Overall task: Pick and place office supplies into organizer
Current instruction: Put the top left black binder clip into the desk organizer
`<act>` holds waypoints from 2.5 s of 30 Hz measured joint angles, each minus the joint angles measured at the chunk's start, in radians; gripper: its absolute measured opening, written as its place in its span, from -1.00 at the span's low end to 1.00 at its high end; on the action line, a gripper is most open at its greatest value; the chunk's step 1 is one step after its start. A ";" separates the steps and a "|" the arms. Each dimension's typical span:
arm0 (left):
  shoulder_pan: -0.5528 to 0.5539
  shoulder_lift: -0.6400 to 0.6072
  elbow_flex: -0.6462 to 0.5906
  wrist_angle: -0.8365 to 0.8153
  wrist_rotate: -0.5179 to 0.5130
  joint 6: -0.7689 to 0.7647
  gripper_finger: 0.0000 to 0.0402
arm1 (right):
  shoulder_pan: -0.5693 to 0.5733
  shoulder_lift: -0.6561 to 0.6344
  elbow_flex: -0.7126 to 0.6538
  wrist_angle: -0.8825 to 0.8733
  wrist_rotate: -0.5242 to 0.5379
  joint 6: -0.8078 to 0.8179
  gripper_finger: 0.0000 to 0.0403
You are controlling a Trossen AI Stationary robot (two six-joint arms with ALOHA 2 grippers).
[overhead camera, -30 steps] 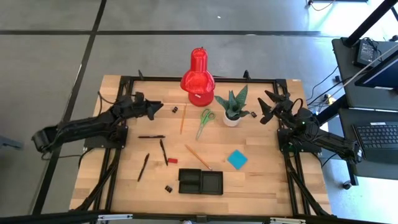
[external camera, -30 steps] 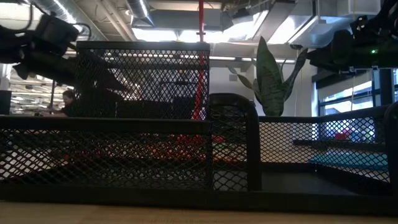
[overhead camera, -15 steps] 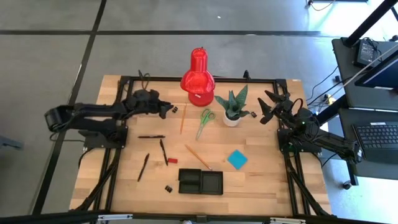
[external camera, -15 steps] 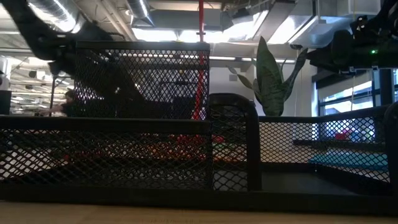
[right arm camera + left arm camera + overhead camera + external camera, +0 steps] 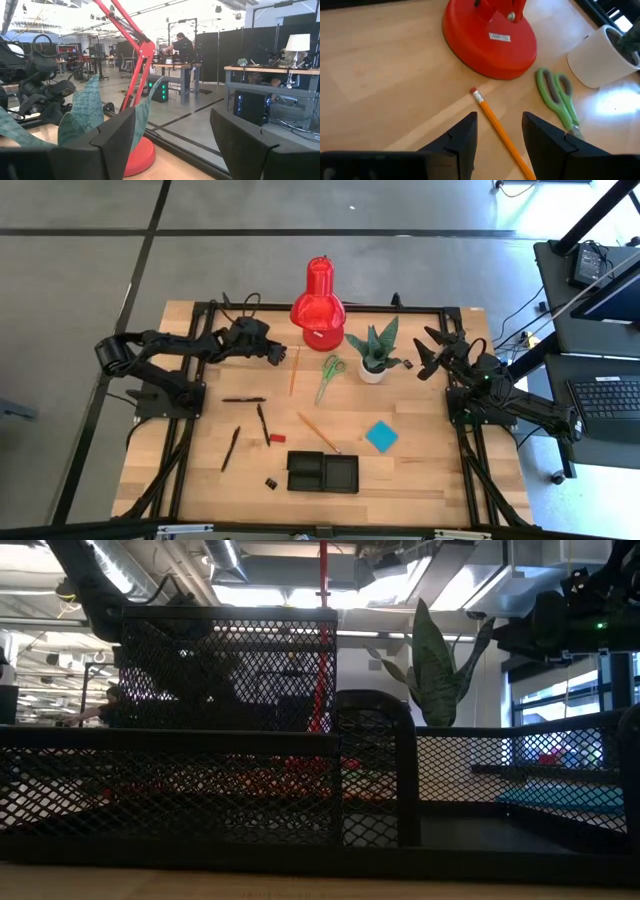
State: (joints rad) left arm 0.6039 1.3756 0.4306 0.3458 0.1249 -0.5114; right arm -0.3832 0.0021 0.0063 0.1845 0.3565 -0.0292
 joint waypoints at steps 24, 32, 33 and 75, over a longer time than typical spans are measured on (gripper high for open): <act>-0.001 0.122 0.003 -0.059 -0.038 -0.002 -0.29 | 0.000 0.000 0.000 -0.024 0.000 0.002 0.29; -0.001 0.126 0.003 -0.058 -0.038 -0.001 -0.30 | 0.000 0.000 0.000 -0.025 0.000 0.001 0.29; -0.001 0.126 0.003 -0.058 -0.038 0.000 -0.31 | 0.000 0.000 0.000 -0.025 0.000 0.000 0.29; -0.088 -0.103 0.062 0.047 0.077 0.266 -0.99 | 0.000 0.000 0.000 -0.053 0.000 -0.001 0.29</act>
State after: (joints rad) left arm 0.5159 1.2727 0.4926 0.3926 0.2016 -0.2459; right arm -0.3830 0.0025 0.0067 0.1319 0.3563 -0.0302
